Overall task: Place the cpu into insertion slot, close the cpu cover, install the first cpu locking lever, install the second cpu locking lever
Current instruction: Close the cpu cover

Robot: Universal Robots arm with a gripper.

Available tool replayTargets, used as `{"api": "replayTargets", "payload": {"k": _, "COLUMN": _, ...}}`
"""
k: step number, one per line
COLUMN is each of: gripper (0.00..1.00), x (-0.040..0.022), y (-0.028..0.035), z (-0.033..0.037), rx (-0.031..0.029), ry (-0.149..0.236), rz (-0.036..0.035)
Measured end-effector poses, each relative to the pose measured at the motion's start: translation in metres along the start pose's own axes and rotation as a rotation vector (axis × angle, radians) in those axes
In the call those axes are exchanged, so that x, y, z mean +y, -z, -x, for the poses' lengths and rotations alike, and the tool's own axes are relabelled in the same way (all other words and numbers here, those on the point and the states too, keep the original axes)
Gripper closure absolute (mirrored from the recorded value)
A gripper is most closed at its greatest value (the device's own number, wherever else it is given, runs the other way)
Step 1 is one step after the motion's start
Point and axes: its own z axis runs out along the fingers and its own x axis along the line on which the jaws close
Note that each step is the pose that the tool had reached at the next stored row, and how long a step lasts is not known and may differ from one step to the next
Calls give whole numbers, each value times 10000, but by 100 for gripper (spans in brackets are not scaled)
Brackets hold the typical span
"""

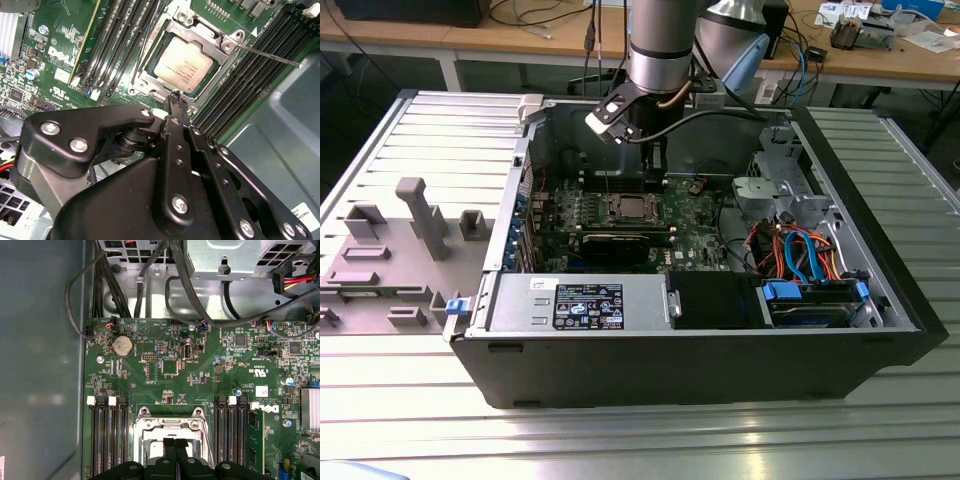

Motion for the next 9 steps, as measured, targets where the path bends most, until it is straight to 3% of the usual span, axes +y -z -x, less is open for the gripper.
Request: {"api": "replayTargets", "payload": {"k": 9, "gripper": 89, "x": -22, "y": -1, "z": 0, "rx": 0, "ry": 1, "rz": -1}}
